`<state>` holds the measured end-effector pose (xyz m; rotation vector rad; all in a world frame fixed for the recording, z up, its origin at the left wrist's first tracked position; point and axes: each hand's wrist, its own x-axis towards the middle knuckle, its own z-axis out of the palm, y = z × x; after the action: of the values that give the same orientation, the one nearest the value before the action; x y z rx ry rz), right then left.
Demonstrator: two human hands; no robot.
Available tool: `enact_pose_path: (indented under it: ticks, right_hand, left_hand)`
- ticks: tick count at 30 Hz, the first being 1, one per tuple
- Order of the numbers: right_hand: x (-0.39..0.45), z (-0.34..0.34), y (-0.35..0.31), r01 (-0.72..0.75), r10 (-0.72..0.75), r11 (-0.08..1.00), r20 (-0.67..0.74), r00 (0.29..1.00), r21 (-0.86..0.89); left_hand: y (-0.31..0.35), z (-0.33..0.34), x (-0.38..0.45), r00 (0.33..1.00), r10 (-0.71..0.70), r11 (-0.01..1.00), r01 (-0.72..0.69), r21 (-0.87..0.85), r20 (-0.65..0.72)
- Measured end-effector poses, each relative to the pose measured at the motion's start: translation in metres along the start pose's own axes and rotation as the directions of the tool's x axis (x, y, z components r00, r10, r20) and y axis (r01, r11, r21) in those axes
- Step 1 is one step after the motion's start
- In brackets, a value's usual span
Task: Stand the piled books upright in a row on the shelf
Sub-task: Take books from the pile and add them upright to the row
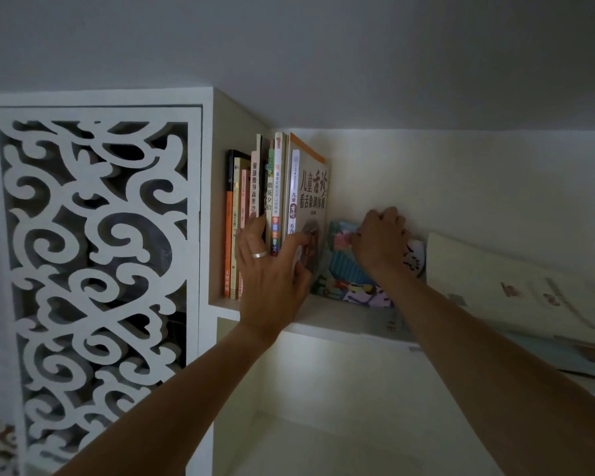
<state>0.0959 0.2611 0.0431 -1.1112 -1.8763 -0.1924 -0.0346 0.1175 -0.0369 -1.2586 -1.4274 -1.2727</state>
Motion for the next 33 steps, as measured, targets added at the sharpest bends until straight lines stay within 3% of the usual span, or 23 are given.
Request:
enact_pose_path:
  ticks: [2,4,8,17,22,25,30,33]
  right_hand:
    - [0.000,-0.001,-0.004,0.061,-0.040,0.978,-0.106,0.994,0.199]
    - [0.000,-0.001,-0.006,0.164,-0.104,0.958,-0.248,0.963,0.237]
    - [-0.001,-0.012,-0.013,0.283,-0.213,0.952,-0.414,0.885,0.115]
    - [-0.011,-0.022,-0.020,0.302,-0.344,0.939,-0.519,0.782,-0.166]
    - [-0.031,-0.050,-0.045,0.356,-0.322,0.934,-0.464,0.825,-0.016]
    - [-0.059,-0.058,-0.046,0.444,-0.364,0.893,-0.468,0.805,0.070]
    - [-0.093,-0.038,-0.024,0.471,-0.427,0.877,-0.294,0.855,0.094]
    - [-0.104,-0.034,-0.021,0.562,-0.532,0.817,-0.208,0.821,0.128]
  left_hand:
    - [0.000,0.000,0.001,1.000,-0.005,1.000,0.005,0.005,0.003]
    - [0.001,-0.001,0.002,1.000,-0.008,1.000,0.008,0.017,0.001]
    - [0.000,-0.001,0.002,1.000,-0.003,0.999,0.003,0.046,0.004]
    - [0.001,-0.002,0.002,1.000,0.013,0.998,-0.012,0.061,-0.005]
    - [0.002,-0.003,0.001,1.000,-0.003,1.000,0.002,-0.009,-0.018]
    - [0.003,-0.005,0.000,1.000,-0.009,0.999,0.008,-0.047,-0.020]
    - [0.003,-0.006,0.001,1.000,-0.009,0.993,0.007,-0.116,-0.023]
    - [0.004,-0.007,0.002,0.999,0.004,0.993,-0.008,-0.120,-0.034]
